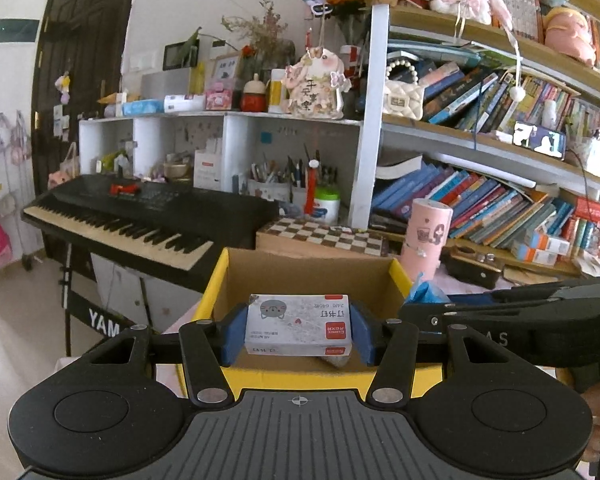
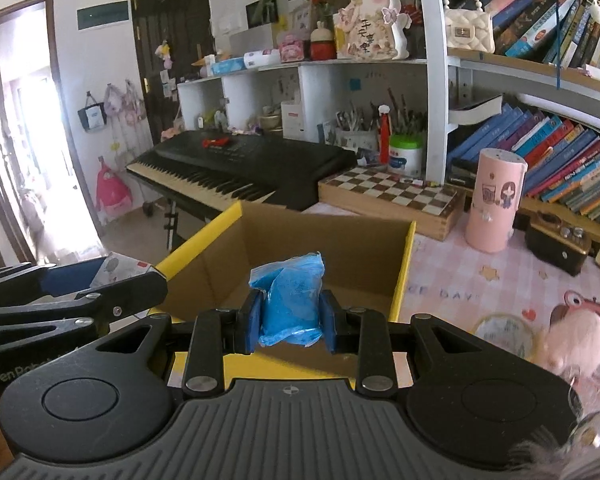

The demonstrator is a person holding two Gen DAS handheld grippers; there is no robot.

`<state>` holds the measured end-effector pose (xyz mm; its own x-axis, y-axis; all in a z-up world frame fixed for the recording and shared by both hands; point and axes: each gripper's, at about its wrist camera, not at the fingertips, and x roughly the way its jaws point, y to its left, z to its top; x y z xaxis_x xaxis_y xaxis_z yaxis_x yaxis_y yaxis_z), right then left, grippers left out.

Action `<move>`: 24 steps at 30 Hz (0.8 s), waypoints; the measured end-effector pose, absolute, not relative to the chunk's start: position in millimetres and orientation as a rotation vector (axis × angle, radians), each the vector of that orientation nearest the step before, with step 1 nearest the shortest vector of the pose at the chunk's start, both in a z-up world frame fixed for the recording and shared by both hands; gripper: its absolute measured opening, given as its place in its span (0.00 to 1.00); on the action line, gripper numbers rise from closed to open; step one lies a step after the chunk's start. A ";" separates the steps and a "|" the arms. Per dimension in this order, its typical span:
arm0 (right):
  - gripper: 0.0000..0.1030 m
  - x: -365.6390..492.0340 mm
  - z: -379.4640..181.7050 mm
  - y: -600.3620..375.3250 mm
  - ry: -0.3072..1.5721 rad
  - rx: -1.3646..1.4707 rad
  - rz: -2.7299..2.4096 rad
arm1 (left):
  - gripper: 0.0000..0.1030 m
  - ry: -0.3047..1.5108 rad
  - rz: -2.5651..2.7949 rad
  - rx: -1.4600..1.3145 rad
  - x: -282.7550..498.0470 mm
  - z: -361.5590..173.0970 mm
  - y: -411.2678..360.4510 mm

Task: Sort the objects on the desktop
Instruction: 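Lower the blue item and white-red box with both tools into the yellow box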

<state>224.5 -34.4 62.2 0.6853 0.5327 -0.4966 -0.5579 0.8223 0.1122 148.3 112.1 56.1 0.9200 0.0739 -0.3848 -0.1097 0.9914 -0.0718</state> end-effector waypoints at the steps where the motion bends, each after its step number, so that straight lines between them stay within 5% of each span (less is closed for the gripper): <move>1: 0.27 231.2 61.9 -34.1 0.540 -0.051 0.611 | 0.51 0.394 0.098 -0.089 154.0 55.3 111.5; 24: 0.27 361.8 30.7 43.4 0.637 -0.371 0.803 | 0.51 0.674 0.135 -0.092 254.6 -3.8 109.0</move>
<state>361.8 43.4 30.7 0.5250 0.5465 -0.6525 -0.7599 0.6462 -0.0702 254.6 109.0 -3.8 0.7729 0.0950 -0.6274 -0.1545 0.9872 -0.0408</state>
